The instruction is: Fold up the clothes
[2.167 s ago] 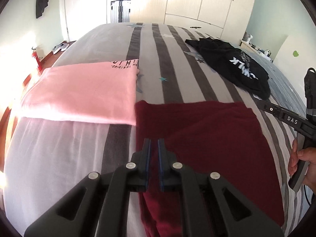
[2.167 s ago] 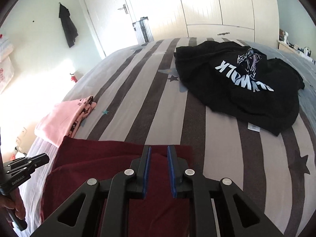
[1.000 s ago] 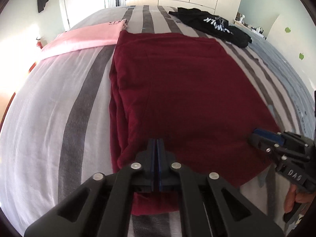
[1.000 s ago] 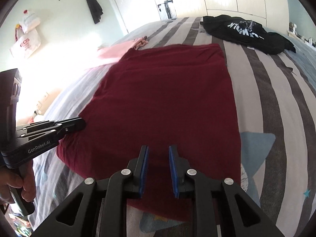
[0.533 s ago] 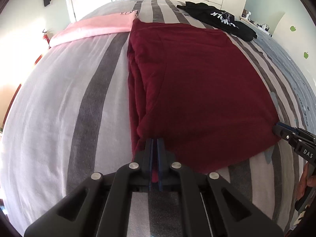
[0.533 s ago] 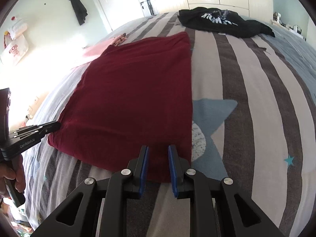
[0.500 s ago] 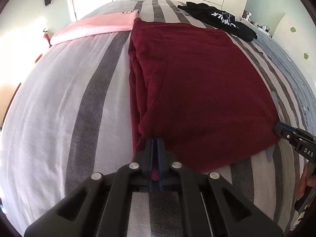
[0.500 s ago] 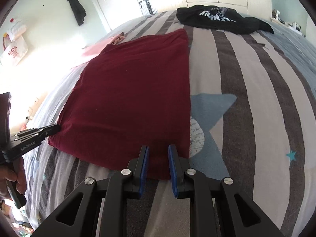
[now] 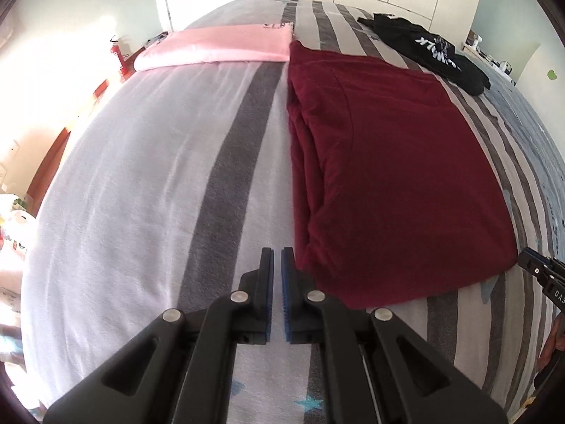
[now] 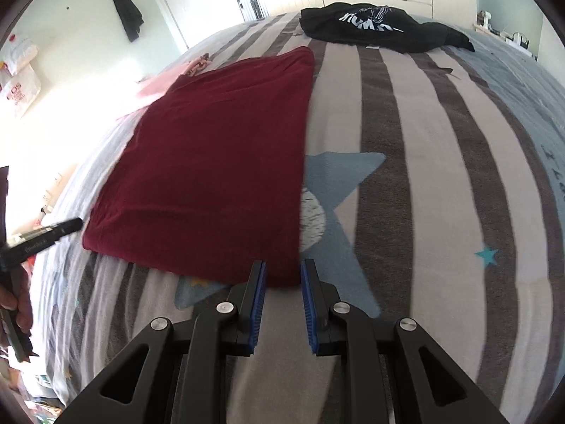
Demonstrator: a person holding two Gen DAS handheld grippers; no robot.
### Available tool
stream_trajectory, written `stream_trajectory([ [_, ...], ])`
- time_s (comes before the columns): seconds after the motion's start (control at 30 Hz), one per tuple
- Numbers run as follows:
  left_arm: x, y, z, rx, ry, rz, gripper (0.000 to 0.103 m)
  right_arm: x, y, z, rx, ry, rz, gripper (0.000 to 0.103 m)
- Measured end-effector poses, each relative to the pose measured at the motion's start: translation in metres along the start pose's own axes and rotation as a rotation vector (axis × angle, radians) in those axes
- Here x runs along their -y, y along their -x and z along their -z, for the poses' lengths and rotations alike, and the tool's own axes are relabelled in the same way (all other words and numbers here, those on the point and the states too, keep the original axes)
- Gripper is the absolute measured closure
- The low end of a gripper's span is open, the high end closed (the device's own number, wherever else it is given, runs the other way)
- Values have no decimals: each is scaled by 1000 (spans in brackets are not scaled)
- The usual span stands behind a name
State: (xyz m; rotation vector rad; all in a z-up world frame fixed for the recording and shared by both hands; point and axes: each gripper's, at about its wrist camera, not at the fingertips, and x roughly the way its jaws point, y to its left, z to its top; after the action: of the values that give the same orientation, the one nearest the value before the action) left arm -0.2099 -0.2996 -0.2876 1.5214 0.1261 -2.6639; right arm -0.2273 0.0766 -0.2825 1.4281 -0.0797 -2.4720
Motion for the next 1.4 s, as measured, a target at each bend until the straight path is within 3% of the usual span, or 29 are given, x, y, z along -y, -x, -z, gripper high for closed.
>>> stream_trajectory([
  [0.17,13,-8,-45,89,-31,68,98,13,6,-37,79,-61,-18,84],
  [0.37,40,-60,-120,129,-56,143,98,-13,-52,-114,156,-13,-34,83],
  [0.53,48,-115,-170,118,-102,138,98,-20,-103,-183,190,1,-43,82],
  [0.67,44,-149,-178,91,-132,130,98,-17,-144,-218,161,2,-16,82],
  [0.8,35,-152,-178,115,-159,161,97,-7,-179,-230,106,-11,-20,82],
  [0.93,28,-144,-189,139,-132,157,98,-9,-180,-235,133,19,-14,82],
  [1.1,27,-161,-198,131,-127,135,97,-7,-187,-253,153,38,-11,82],
  [1.3,9,-151,-204,129,-65,96,88,20,-182,-276,174,-32,32,82],
  [1.37,0,-140,-203,125,-35,75,80,31,-167,-276,191,-53,28,76],
  [1.4,-6,-131,-198,124,-21,77,77,34,-158,-272,195,-56,20,65],
])
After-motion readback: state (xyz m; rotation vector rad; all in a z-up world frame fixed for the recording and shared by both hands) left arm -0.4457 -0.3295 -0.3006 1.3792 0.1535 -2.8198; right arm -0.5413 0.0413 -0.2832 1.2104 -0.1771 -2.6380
